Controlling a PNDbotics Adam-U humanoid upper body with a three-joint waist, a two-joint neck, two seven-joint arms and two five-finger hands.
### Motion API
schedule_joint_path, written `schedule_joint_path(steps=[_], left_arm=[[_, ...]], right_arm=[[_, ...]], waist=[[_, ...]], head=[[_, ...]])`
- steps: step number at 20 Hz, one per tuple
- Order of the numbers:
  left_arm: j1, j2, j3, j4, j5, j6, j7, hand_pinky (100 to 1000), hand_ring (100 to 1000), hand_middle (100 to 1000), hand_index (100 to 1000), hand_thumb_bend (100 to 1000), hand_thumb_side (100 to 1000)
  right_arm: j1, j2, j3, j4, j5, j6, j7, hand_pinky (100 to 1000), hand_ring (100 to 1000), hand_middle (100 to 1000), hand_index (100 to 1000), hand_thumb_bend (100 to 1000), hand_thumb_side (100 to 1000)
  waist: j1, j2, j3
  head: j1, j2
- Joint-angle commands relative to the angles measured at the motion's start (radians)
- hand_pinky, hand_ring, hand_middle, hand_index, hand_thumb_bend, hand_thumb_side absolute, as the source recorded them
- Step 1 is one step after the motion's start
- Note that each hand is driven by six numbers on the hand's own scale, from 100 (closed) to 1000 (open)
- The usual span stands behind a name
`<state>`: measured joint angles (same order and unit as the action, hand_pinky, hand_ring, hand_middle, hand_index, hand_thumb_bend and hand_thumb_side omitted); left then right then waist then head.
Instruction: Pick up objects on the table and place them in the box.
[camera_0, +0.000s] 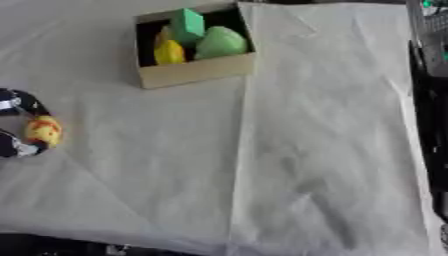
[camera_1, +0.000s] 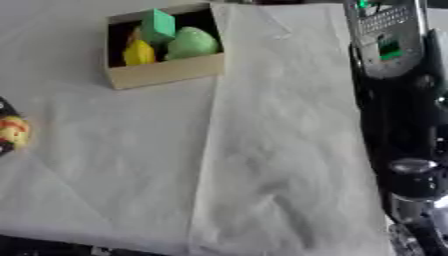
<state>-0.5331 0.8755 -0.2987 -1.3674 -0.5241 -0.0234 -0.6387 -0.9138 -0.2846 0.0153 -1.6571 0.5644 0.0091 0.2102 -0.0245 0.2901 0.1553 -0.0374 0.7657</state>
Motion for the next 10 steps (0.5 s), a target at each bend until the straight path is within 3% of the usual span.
schedule_joint_path(steps=[1, 4, 10], left_arm=[[-0.009, 0.031, 0.022, -0.045, -0.012, 0.004, 0.007, 839, 850, 766, 760, 195, 226], [-0.007, 0.044, 0.051, -0.121, -0.013, 0.015, 0.018, 830, 839, 754, 736, 101, 227], [-0.132, 0.026, 0.079, -0.270, 0.013, 0.032, 0.056, 826, 827, 741, 720, 100, 209]], right_arm=[[-0.012, -0.010, -0.009, -0.022, -0.007, 0.001, -0.002, 704, 783, 709, 903, 100, 434], [-0.010, -0.012, -0.010, -0.021, -0.008, 0.001, -0.003, 704, 783, 708, 903, 100, 435], [-0.012, -0.011, -0.009, -0.023, -0.005, -0.001, -0.003, 705, 784, 709, 903, 100, 437]], waist=[[0.006, -0.028, 0.000], [0.007, -0.027, 0.002], [0.009, -0.034, 0.004]], head=[[-0.001, 0.004], [-0.005, 0.004], [-0.022, 0.004]])
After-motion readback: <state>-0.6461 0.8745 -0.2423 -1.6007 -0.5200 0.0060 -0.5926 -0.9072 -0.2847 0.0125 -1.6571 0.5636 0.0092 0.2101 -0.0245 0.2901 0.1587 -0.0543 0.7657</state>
